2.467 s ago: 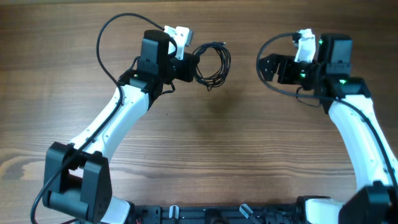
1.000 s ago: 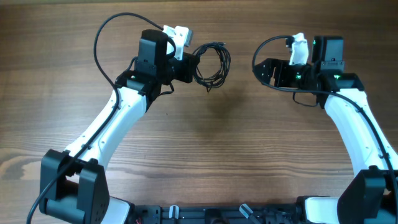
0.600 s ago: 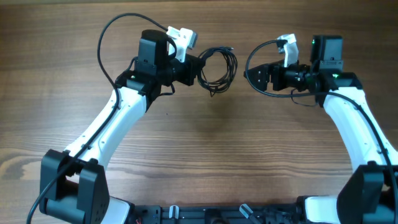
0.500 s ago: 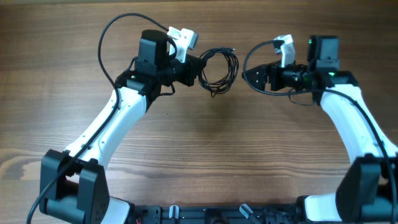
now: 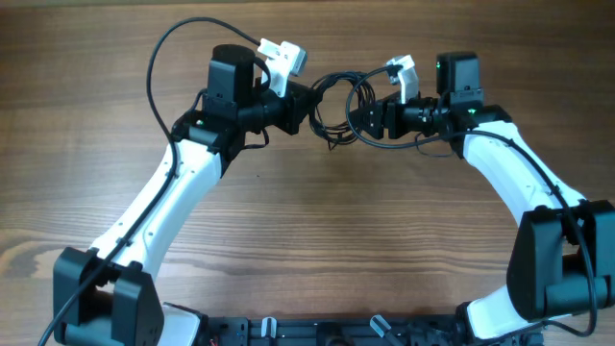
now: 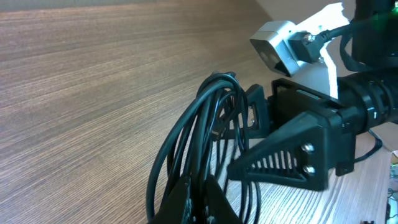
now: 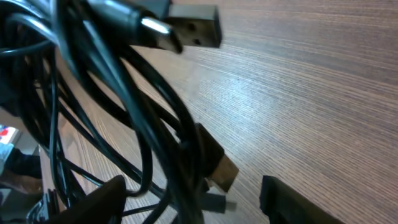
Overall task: Untangle cables
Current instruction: 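Move the right gripper to the coil and grasp its right side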
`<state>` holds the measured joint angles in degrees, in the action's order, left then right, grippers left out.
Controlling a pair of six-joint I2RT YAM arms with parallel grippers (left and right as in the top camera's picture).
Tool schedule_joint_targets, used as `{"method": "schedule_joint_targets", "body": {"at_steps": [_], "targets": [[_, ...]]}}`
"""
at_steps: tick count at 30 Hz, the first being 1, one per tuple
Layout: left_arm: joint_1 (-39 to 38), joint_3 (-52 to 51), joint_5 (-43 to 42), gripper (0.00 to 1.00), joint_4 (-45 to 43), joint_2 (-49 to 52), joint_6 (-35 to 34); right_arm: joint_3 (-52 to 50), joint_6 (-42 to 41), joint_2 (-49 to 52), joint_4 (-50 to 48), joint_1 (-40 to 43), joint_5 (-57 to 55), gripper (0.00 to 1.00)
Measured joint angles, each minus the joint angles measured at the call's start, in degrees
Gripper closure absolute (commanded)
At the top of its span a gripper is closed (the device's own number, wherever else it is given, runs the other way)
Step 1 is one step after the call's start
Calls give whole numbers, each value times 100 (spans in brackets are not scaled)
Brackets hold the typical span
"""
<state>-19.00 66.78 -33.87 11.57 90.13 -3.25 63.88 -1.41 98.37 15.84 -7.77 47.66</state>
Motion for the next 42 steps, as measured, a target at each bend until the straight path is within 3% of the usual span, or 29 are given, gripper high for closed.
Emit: {"method": "schedule_joint_targets", "body": {"at_steps": [6,8,15,27,42], "targets": [[0,0,-11,95,0,-4,2,0,-94,0,-2,-2,-7,34],[0,0,-2,95,2,-4,15,0,-157,0,-2,0,-22,38],[0,0,55,95,0,-4,20,0,-369,0,90,-2,-339,67],[0,0,142,95,0,-4,20,0,-396,0,127,-2,-476,40],[-83,0,118,95,-2,-4,20,0,-549,0,120,-122,-487,41]]}}
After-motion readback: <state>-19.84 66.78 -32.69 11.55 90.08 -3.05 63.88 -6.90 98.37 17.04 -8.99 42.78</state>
